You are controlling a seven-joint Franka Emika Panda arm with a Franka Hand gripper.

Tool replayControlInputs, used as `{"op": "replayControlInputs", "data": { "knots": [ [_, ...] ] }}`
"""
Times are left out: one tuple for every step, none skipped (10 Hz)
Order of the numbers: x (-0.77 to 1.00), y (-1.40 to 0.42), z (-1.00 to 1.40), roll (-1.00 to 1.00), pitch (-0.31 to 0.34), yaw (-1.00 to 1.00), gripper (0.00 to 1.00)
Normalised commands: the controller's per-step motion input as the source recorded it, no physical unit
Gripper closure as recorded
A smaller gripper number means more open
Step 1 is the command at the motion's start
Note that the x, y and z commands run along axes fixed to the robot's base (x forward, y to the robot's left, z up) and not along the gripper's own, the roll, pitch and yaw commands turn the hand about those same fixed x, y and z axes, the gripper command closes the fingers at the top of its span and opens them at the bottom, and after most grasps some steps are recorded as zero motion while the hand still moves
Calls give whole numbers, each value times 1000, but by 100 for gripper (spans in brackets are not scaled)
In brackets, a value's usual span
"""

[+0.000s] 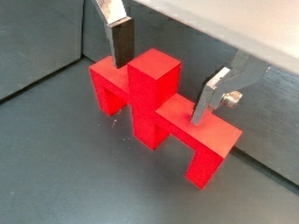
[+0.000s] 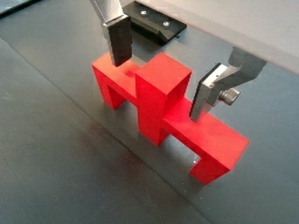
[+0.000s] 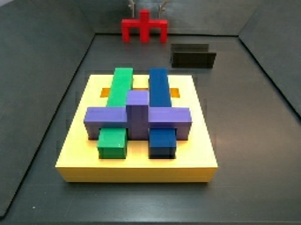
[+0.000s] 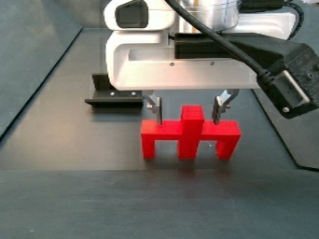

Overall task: Pick up the red object. Move up. Move to above the board. Insert the red object.
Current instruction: Pick up the red object.

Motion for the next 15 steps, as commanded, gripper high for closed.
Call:
{"op": "replayControlInputs", "data": {
  "knots": [
    [0,0,0,0,0,17,0],
    [0,23,0,0,0,0,0],
    [-23,54,-29,0,0,0,0],
    [0,0,0,0,0,0,0],
    [0,0,0,0,0,0,100],
    [0,0,0,0,0,0,100],
    [0,0,0,0,0,0,100],
    [0,0,0,0,0,0,100],
    [0,0,0,0,0,0,100],
    [0,0,0,0,0,0,100],
    [0,0,0,0,0,0,100],
    [0,0,0,0,0,0,100],
    [0,0,0,0,0,0,100],
    [0,0,0,0,0,0,100],
    [0,0,0,0,0,0,100]
  ]
}}
